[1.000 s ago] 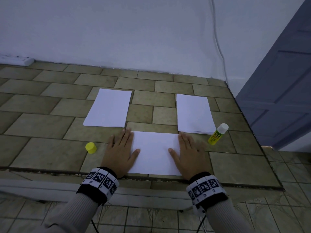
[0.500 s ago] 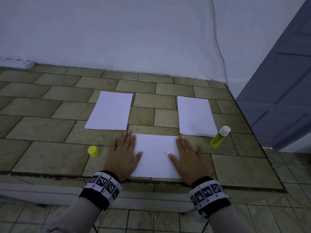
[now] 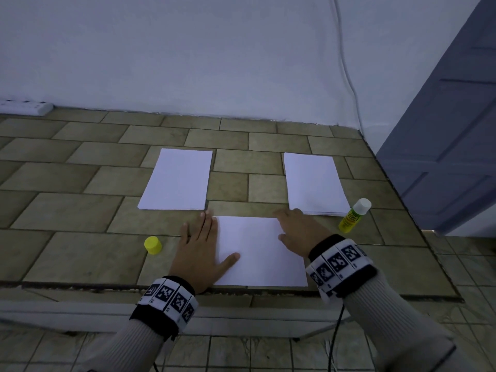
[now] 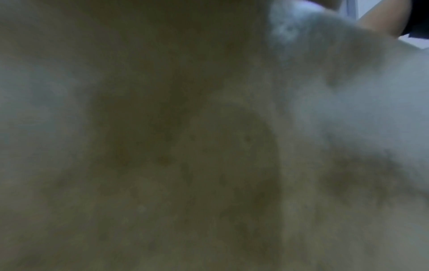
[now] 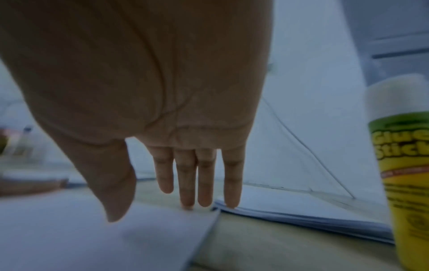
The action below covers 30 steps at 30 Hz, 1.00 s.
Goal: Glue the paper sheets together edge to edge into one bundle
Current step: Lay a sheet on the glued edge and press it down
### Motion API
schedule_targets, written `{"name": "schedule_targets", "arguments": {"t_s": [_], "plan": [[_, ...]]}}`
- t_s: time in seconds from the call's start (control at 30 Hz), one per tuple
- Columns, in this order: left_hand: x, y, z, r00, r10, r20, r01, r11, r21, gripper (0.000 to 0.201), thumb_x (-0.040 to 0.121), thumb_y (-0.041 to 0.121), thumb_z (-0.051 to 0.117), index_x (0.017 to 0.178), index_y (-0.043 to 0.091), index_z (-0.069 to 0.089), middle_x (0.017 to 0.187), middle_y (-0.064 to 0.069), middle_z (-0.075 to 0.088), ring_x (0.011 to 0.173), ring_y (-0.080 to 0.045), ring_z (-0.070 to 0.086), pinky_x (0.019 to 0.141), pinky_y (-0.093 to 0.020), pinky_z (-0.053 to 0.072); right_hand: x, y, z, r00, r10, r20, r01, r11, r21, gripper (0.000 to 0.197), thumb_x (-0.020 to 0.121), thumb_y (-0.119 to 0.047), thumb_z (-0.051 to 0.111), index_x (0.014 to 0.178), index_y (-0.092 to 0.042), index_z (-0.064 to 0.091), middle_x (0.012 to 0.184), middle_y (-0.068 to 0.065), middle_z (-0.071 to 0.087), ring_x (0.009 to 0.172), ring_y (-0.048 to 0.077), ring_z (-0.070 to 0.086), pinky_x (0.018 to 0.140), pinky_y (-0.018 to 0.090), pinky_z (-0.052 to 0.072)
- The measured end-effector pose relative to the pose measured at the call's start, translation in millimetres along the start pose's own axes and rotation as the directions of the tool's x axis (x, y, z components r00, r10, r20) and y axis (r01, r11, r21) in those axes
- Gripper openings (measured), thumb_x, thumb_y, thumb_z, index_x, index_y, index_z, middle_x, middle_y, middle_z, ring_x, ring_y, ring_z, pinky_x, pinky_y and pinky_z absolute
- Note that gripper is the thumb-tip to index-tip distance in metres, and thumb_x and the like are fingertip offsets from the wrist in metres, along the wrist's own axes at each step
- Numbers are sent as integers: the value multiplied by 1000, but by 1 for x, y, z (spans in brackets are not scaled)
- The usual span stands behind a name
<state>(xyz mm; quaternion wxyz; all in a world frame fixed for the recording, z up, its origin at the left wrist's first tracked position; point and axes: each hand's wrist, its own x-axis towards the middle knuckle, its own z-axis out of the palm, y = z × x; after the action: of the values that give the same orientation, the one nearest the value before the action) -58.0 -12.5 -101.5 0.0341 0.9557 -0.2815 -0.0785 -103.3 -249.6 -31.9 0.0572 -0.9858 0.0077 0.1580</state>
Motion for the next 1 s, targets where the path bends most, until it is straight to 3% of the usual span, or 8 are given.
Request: {"name": "schedule_targets", "arguments": {"t_s": [0.13,0.27,0.33,0.43,0.57,0.77,0.87,1.0], "plan": [[0,-1,0,1000,8,0,-8,1000,-3,122,64,86,-22,154,6,-4,162,-9,-12,149,-21,-15,119,-49,-10,10,2,1,999,26,-24,-30,985,-171,35,95,-27,45,125,-9,42,130,10,44,117,28,41,91,39,36],[0,-1,0,1000,18,5,-18,1000,-2,123,63,88,-22,154,8,-5,162,-6,-15,149,-21,-15,118,-48,-12,16,4,-1,998,57,-9,-58,992,-109,19,89,-19,47,105,-9,44,121,12,44,112,29,41,80,35,32],[-1,0,-2,1000,16,7,-16,1000,-5,123,62,88,-22,154,9,-7,161,-5,-16,149,-21,-15,117,-48,-12,18,7,-5,999,54,4,-54,997,-47,9,89,-12,44,97,-11,41,120,14,46,109,28,44,77,31,34],[-2,0,-3,1000,18,-8,-18,1000,-23,122,60,89,-24,153,11,-9,158,-3,-23,148,-20,-17,118,-48,-11,17,13,-17,997,55,54,-59,996,73,23,94,-6,40,115,-3,49,120,17,54,105,29,55,79,31,44],[-2,-3,-4,998,28,-50,-34,993,-117,118,64,91,-14,155,15,-7,161,-1,-18,148,-16,-17,120,-48,-10,18,32,-37,987,142,-73,-117,956,268,25,90,0,41,111,-12,47,109,14,57,93,27,57,78,35,49],[-3,-3,0,995,38,-95,-50,991,-124,111,70,90,-3,156,20,5,163,-1,-7,149,-16,-10,119,-47,-9,32,44,-51,925,300,-232,-126,820,559,18,90,2,50,102,-7,59,92,7,52,69,13,51,49,10,43],[-4,-3,-1,995,40,-96,-52,991,-123,115,68,92,-6,156,19,7,163,-1,-6,149,-16,-11,119,-46,-11,49,34,-40,921,337,-194,-139,752,644,21,87,-2,60,108,-2,65,89,4,53,84,25,63,77,26,55],[-5,-2,-3,997,33,-64,-39,996,-86,116,65,91,-12,156,20,1,162,0,-11,148,-15,-16,119,-46,-14,70,20,-29,925,332,-184,-167,791,589,30,84,-7,66,114,-3,65,96,4,55,94,19,56,76,16,37]]}}
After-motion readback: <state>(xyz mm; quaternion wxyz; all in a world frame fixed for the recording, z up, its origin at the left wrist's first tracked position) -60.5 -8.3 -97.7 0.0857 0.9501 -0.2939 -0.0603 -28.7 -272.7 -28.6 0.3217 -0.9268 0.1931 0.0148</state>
